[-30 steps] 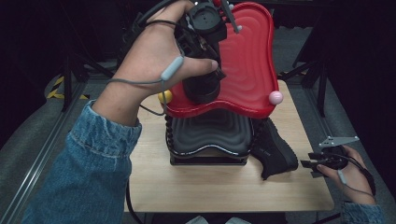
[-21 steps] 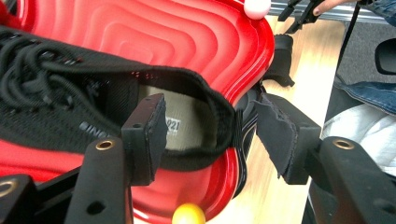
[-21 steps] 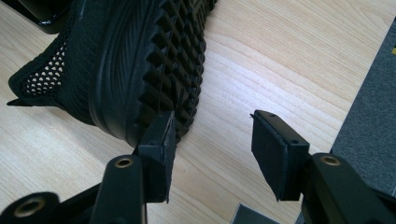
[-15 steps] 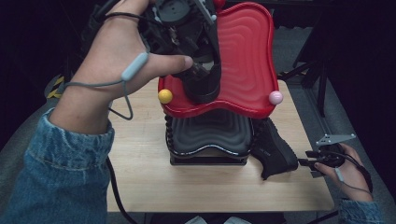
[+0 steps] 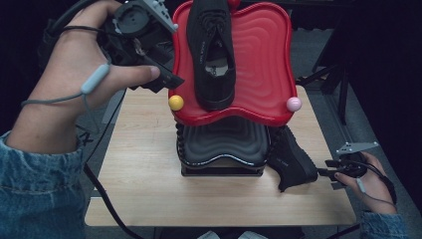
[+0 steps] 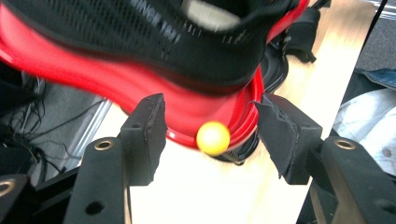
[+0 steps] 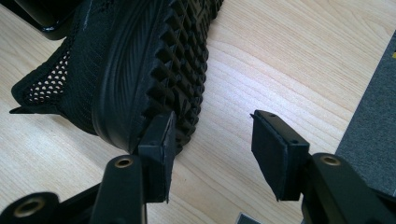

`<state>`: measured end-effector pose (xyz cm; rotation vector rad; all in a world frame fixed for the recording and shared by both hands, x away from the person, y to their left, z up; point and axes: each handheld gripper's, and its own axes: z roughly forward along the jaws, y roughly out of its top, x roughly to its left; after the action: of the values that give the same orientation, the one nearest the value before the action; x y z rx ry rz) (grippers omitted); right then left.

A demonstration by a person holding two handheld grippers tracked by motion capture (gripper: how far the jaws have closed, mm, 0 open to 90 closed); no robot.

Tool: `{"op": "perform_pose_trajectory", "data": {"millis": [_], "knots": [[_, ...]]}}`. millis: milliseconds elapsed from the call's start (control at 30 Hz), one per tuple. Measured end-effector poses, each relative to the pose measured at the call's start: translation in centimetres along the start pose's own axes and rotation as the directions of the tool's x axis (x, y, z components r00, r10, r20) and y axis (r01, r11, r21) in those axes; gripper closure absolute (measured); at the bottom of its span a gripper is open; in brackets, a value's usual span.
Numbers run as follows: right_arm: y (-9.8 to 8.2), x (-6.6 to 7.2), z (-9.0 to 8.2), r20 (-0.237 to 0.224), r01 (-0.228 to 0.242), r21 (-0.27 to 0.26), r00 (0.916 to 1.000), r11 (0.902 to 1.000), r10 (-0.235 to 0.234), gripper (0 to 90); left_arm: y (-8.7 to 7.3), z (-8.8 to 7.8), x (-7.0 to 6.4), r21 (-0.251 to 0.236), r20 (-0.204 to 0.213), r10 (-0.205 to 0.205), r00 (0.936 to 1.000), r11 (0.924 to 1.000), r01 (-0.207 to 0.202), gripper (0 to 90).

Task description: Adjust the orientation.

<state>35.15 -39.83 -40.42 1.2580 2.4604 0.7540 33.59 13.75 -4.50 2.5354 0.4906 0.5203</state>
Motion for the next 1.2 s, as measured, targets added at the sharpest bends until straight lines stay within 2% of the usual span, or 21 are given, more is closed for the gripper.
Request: {"op": "perform_pose_trajectory", "data": {"millis": [67, 100, 200, 233, 267, 333, 367, 433, 467, 533, 567, 633, 700, 733, 867, 900, 1033, 1100, 1133, 1167, 1200], "knots": [[0.0, 0.0, 0.0, 0.0, 0.0, 0.002, 1.0, 1.0, 0.0, 50.7, -1.2, 0.4, 0.5, 0.006, 0.003, -0.018, 0.9998, 0.9998, 0.018, 42.6], [0.0, 0.0, 0.0, 0.0, 0.0, 0.002, 1.0, 1.0, 0.0, 50.7, -1.2, 0.4, 0.5, 0.006, 0.003, -0.018, 0.9998, 0.9998, 0.018, 42.5], [-0.1, 0.0, 0.2, 0.003, 0.003, 0.003, 1.0, 1.0, -0.003, 50.7, -2.7, 1.2, 1.0, 0.014, 0.011, -0.051, 0.9986, 0.9986, 0.051, 42.4], [-0.1, 0.0, 0.2, 0.002, 0.002, 0.003, 1.0, 1.0, -0.002, 50.7, -3.6, 1.9, 1.4, 0.017, 0.019, -0.061, 0.9979, 0.998, 0.061, 42.5], [-0.1, 0.0, 0.2, 0.002, 0.002, 0.003, 1.0, 1.0, -0.002, 50.7, -3.6, 1.9, 1.4, 0.017, 0.019, -0.061, 0.9979, 0.998, 0.061, 42.6], [-0.1, 0.1, 0.2, 0.001, -0.001, 0.005, 1.0, 1.0, 0.001, 50.7, -4.6, 2.9, 1.6, 0.019, 0.026, -0.076, 0.9968, 0.997, 0.076, 42.6], [-0.1, 0.1, 0.3, 0.003, 0.001, 0.0, 1.0, 1.0, -0.001, 50.7, -5.5, 3.9, 1.6, 0.019, 0.042, -0.089, 0.9952, 0.9959, 0.088, 42.6], [-0.1, 0.1, 0.3, 0.0, 0.005, 0.006, 1.0, 1.0, -0.005, 50.7, -6.4, 5.0, 1.6, 0.016, 0.056, -0.093, 0.994, 0.9956, 0.093, 42.6], [-0.1, 0.1, 0.3, 0.0, 0.004, 0.007, 1.0, 1.0, -0.004, 50.7, -6.4, 5.0, 1.6, 0.016, 0.056, -0.093, 0.994, 0.9956, 0.093, 42.5], [-0.2, 0.1, 0.4, 0.002, 0.003, 0.009, 1.0, 1.0, -0.003, 50.7, -7.4, 6.3, 1.5, 0.01, 0.064, -0.099, 0.993, 0.9951, 0.098, 42.2], [-0.2, 0.1, 0.4, 0.001, 0.003, 0.008, 1.0, 1.0, -0.003, 50.7, -7.4, 6.3, 1.5, 0.01, 0.064, -0.099, 0.993, 0.9951, 0.098, 42.1], [-0.1, 0.1, 0.3, 0.002, 0.007, 0.007, 1.0, 1.0, -0.007, 50.8, -8.3, 7.5, 1.2, 0.014, 0.078, -0.111, 0.9907, 0.9938, 0.11, 41.8], [-0.1, 0.1, 0.3, 0.001, 0.003, 0.006, 1.0, 1.0, -0.003, 50.7, -8.6, 7.8, 1.2, 0.017, 0.084, -0.115, 0.9898, 0.9933, 0.114, 40.6], [-0.1, 0.1, 0.3, 0.0, 0.001, 0.005, 1.0, 1.0, -0.001, 50.7, -9.1, 8.3, 1.0, 0.005, 0.084, -0.127, 0.9883, 0.9919, 0.127, 40.6], [-0.1, 0.2, 0.1, 0.003, 0.003, 0.003, 1.0, 1.0, -0.003, 50.8, -10.6, 10.4, 0.4, 0.019, 0.092, -0.141, 0.9858, 0.9901, 0.139, 42.2], [-0.1, 0.2, 0.1, 0.002, 0.003, 0.006, 1.0, 1.0, -0.003, 51.1, -11.2, 11.1, 0.3, 0.026, 0.105, -0.145, 0.9839, 0.9894, 0.143, 42.4], [0.0, 0.2, 0.3, 0.0, 0.007, 0.012, 1.0, 0.9999, -0.007, 51.5, -13.5, 14.0, 0.2, 0.002, 0.144, -0.147, 0.9786, 0.989, 0.148, 44.0], [0.0, 0.2, 0.3, 0.001, 0.003, 0.013, 1.0, 0.9999, -0.003, 51.5, -13.9, 14.4, 0.2, -0.003, 0.15, -0.152, 0.9769, 0.9881, 0.154, 45.0], [-0.1, 0.2, 0.3, 0.006, 0.001, 0.009, 1.0, 1.0, -0.001, 51.4, -15.0, 15.6, 0.2, -0.007, 0.153, -0.172, 0.973, 0.9844, 0.176, 45.2], [-0.1, 0.1, 0.2, 0.004, 0.001, 0.016, 1.0, 0.9999, -0.001, 51.4, -15.4, 16.1, 0.2, -0.006, 0.159, -0.181, 0.9706, 0.9829, 0.184, 45.2], [-0.1, 0.1, 0.2, 0.004, -0.003, 0.017, 1.0, 0.9999, 0.003, 51.4, -15.4, 16.1, 0.2, -0.006, 0.159, -0.181, 0.9706, 0.9829, 0.184, 45.2]]}}
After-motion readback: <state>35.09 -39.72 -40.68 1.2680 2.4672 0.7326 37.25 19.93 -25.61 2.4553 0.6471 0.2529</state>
